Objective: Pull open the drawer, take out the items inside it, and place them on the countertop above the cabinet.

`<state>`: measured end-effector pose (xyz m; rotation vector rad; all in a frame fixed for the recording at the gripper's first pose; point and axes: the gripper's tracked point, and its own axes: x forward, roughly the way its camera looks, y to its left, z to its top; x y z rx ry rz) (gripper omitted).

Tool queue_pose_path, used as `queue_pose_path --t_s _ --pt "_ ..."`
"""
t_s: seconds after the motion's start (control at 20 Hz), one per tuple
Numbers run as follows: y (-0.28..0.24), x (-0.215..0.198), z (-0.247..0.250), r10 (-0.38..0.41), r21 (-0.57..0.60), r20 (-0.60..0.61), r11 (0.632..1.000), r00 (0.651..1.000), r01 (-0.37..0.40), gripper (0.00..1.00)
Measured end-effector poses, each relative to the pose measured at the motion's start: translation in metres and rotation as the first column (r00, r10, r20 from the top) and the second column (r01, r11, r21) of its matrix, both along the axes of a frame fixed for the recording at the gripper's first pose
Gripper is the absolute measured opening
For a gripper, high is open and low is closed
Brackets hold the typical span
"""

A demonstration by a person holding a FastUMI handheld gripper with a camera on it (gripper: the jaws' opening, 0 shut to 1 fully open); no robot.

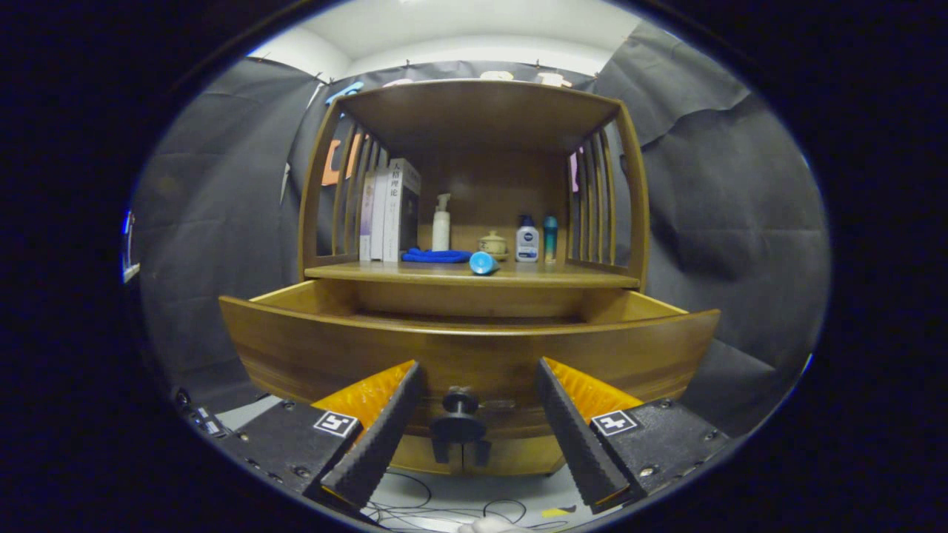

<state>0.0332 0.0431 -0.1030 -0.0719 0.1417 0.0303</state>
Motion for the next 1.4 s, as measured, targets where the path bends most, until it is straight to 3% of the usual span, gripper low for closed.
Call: queue_pose_path --t_s 0.4,1.4 --pt "0.006 0.011 0.009 -0.01 -0.016 0.068 1.0 0.998 0.011 0.98" --pt "0.009 0.112 0.007 -0.02 -0.025 0.03 0.999 0.999 0.021 0.98"
